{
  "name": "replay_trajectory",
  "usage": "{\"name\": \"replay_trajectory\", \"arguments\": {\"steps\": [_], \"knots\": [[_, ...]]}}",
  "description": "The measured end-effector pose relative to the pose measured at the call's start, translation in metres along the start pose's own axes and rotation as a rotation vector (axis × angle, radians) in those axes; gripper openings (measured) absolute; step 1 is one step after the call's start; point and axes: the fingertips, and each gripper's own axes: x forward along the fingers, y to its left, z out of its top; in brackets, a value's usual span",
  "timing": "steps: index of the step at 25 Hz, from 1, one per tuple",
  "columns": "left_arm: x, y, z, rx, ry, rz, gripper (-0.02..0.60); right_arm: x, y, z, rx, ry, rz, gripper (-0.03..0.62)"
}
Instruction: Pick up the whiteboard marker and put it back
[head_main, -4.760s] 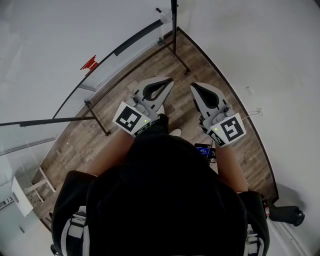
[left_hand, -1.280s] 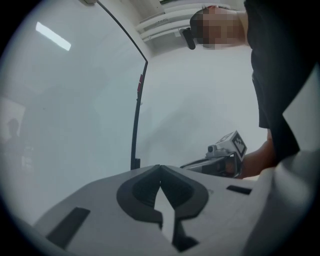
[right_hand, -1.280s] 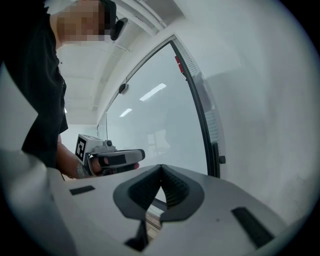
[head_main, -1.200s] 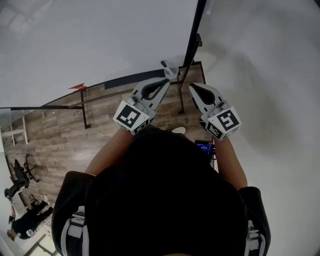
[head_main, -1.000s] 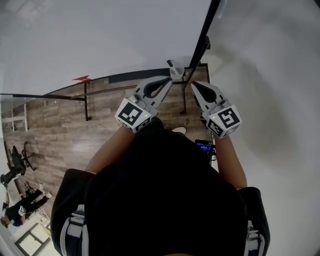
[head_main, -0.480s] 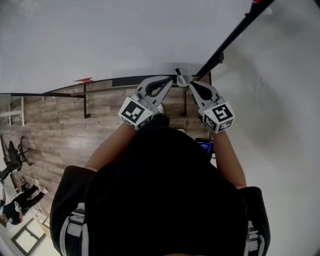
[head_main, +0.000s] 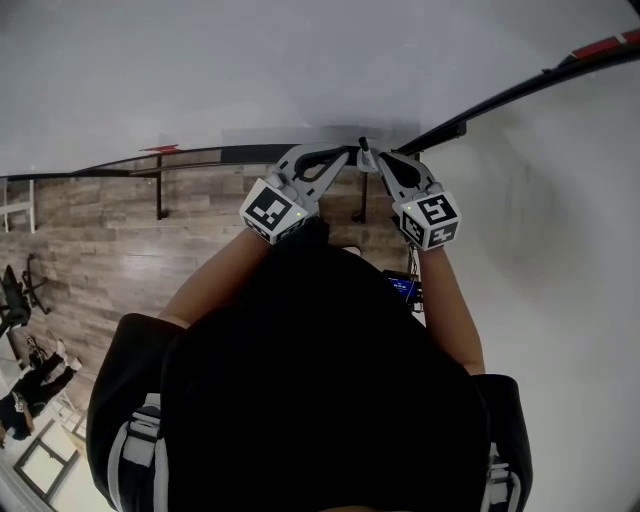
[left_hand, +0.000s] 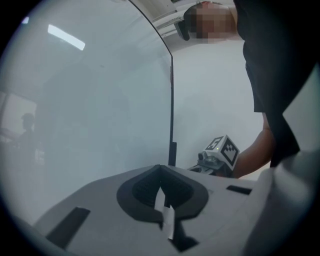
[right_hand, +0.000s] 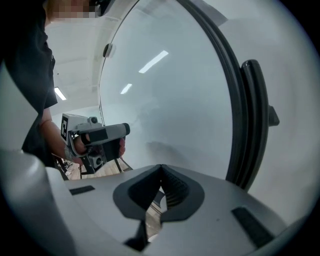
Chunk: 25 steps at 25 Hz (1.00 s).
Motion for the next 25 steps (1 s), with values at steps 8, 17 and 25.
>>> {"name": "replay_trajectory", "arguments": {"steps": [8, 17, 25], "knots": [[0.005, 0.006, -0.007, -0.004, -0.018, -0.032, 0.003, 0.029, -0.013, -0.027, -0.042, 0.105, -0.004, -0.002], [0.005, 0.01, -0.013, -0.03, -0.029, -0.024, 0.003, 0.045, -0.02, -0.049, -0.075, 0.198, -0.002, 0.015], [-0.001, 0.003, -0.01, -0.028, -0.036, -0.041, 0.003, 0.056, -0.02, -0.061, -0.12, 0.252, -0.001, 0.061]]}}
